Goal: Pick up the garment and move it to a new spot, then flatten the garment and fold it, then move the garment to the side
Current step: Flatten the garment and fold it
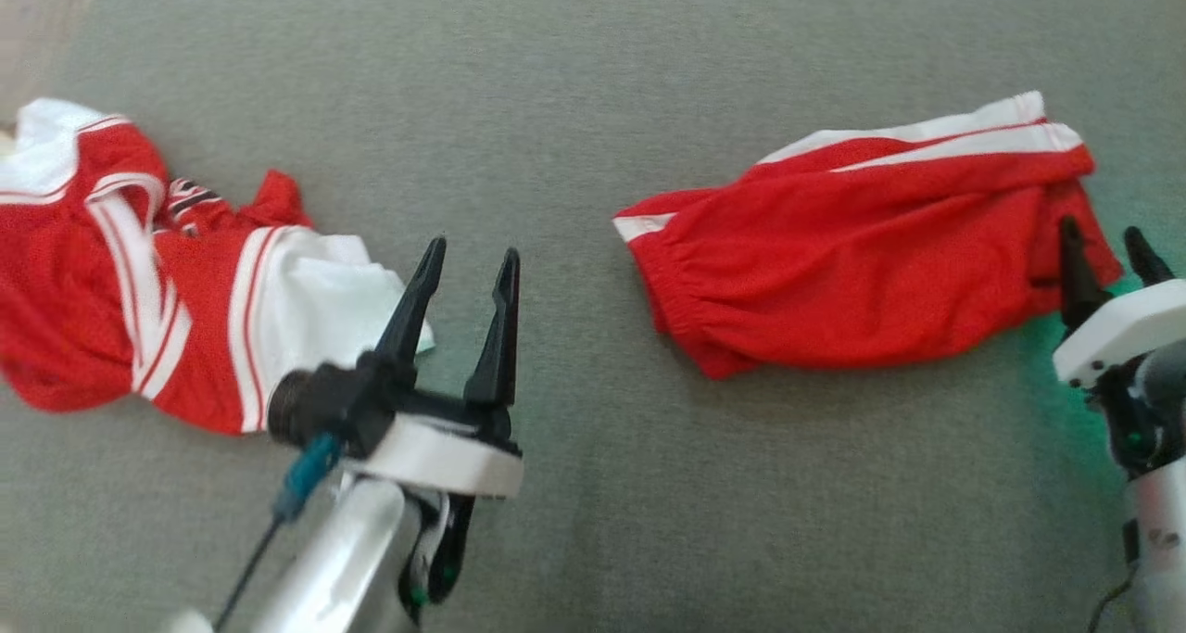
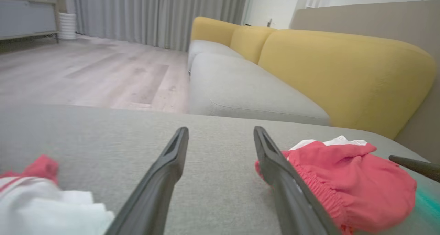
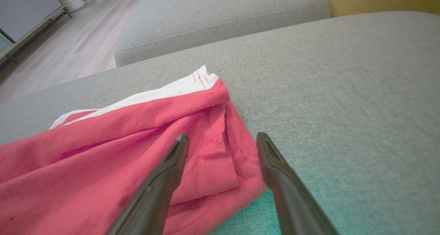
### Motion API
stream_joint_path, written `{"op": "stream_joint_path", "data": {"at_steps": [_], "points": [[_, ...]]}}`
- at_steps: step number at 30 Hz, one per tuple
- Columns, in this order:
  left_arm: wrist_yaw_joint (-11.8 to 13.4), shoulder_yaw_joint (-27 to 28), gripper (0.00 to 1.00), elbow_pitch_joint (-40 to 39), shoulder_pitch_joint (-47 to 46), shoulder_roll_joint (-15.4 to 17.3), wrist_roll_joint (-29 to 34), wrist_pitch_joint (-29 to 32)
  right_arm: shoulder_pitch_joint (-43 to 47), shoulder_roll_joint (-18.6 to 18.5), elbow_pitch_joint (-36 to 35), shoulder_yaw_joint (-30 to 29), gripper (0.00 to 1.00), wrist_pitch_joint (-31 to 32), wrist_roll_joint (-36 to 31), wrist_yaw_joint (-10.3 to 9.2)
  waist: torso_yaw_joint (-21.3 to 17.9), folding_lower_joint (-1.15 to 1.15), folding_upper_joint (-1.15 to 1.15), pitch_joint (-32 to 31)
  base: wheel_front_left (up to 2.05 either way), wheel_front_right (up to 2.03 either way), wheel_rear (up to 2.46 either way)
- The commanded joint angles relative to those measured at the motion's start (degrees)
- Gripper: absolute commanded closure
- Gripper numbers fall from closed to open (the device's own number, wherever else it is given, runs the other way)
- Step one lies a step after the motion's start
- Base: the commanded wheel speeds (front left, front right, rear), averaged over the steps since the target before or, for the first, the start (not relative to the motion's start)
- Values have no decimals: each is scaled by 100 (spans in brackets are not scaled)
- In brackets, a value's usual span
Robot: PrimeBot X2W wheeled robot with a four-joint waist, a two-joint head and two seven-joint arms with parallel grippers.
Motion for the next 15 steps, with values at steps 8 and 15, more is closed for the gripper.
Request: {"op": "stream_joint_path", "data": {"at_steps": [8,15], "points": [[188,878,0,-1122,945,-407,1165,-54,-836,-260,862,-623,0,228,-254,37,582,1,0,-14,0,0,0],[19,989,0,-1256,1089,-586,1464,-54,-1234,-349,1908,-892,6,673,-445,37,760,1,0,66,0,0,0]]}}
